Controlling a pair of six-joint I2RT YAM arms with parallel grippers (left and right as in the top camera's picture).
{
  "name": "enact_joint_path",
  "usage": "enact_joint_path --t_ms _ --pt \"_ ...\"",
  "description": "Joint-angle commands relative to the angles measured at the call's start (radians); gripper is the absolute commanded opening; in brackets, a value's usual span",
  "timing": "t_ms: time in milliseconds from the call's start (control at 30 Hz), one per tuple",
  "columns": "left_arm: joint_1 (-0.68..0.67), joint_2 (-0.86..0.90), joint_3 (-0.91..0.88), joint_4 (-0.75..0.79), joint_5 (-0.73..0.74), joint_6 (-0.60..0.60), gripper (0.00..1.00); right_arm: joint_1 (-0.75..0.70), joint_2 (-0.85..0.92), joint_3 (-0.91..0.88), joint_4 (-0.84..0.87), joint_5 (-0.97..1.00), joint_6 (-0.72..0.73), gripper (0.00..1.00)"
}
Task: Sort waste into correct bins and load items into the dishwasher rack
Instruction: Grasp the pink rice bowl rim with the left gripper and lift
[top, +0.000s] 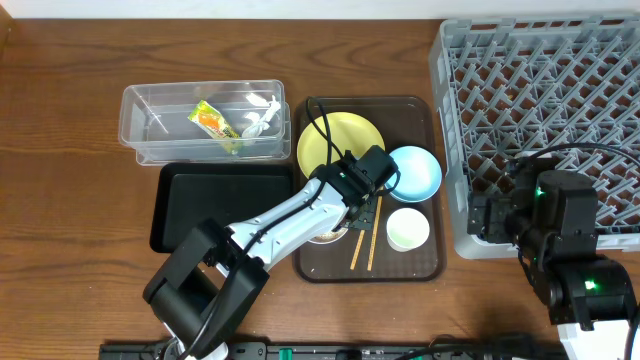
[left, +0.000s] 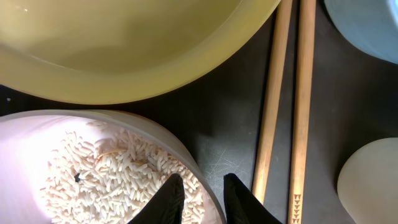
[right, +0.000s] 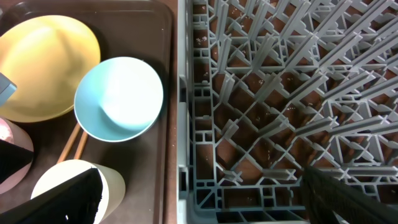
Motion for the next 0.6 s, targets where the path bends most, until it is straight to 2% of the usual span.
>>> enact_joint_path --t_ms 0,233,400,567 --pt "-0.010 0.016 -0.014 -0.009 0.003 -0.002 0.25 -0.002 -0.003 0.021 -0.003 0.006 0.013 0.99" --pt "-0.032 0.022 -0.014 -0.013 0.014 -0.002 0.06 -0.002 -0.003 0.022 -0.005 0.006 0.013 0.99" --pt "-0.029 -0.002 -0.004 -0.051 0.014 -0.001 0.06 -0.002 -0.003 0.021 -0.009 0.006 0.013 0.99" --pt "-0.018 -0.105 0.023 -0.121 0.014 0.007 0.06 -0.002 -0.003 0.021 -0.010 0.007 0.013 0.99"
